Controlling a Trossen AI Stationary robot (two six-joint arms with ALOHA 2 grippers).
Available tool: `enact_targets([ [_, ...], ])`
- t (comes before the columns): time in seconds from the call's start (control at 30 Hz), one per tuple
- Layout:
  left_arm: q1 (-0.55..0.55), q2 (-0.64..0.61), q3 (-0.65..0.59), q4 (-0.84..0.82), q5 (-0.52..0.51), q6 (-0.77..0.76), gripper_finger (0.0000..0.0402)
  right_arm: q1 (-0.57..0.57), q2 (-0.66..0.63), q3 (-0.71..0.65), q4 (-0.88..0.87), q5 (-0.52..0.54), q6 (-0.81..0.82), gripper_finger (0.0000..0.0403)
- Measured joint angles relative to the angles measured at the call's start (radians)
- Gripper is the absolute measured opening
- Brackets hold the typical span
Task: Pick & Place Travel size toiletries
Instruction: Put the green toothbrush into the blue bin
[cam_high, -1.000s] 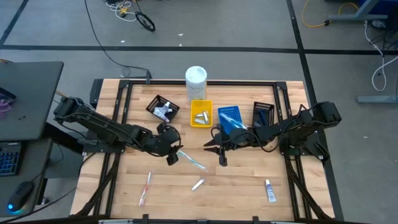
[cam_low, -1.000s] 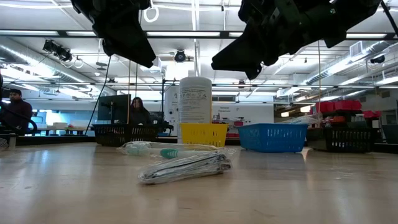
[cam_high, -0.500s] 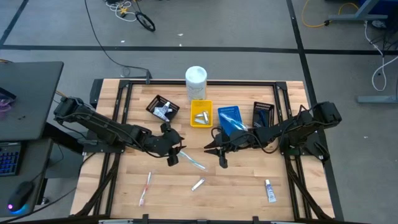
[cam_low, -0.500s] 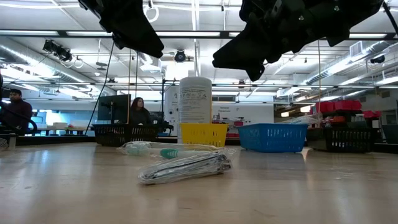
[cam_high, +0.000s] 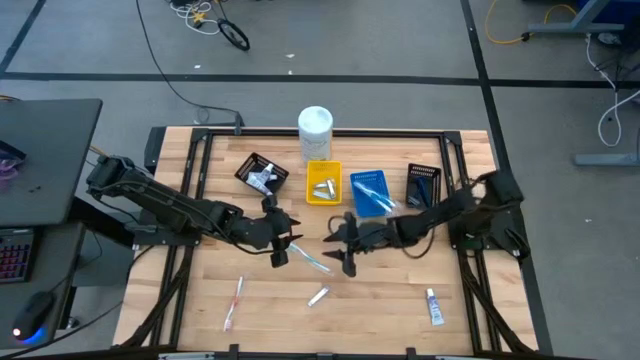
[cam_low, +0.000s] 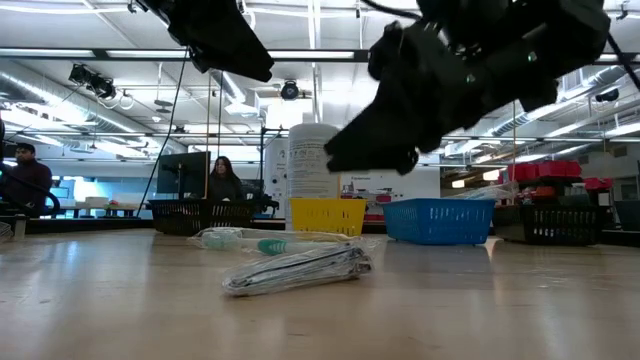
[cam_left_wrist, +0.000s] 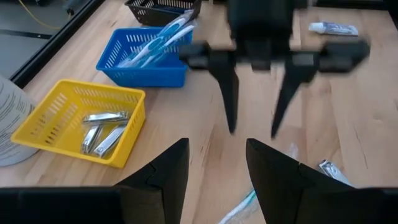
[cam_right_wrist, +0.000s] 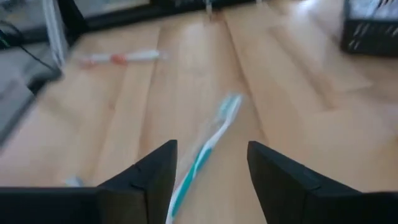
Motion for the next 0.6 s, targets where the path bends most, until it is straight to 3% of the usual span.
enact_targets([
  [0.17, 0.0, 0.0, 0.0, 0.001, 0.0, -0.001, 0.0169, 0.047, 0.132, 0.106, -0.024, 0.062, -0.027, 0.0202],
  [0.37, 0.0, 0.0, 0.0, 0.001, 0.0, -0.003, 0.0169, 0.055, 0.217, 0.249, -0.216, 0.067, -0.029, 0.0201],
  [0.6, 0.0, 0.0, 0.0, 0.002, 0.0, -0.003, 0.0169, 0.054, 0.292, 0.279, -0.263, 0.096, 0.038, 0.0201],
])
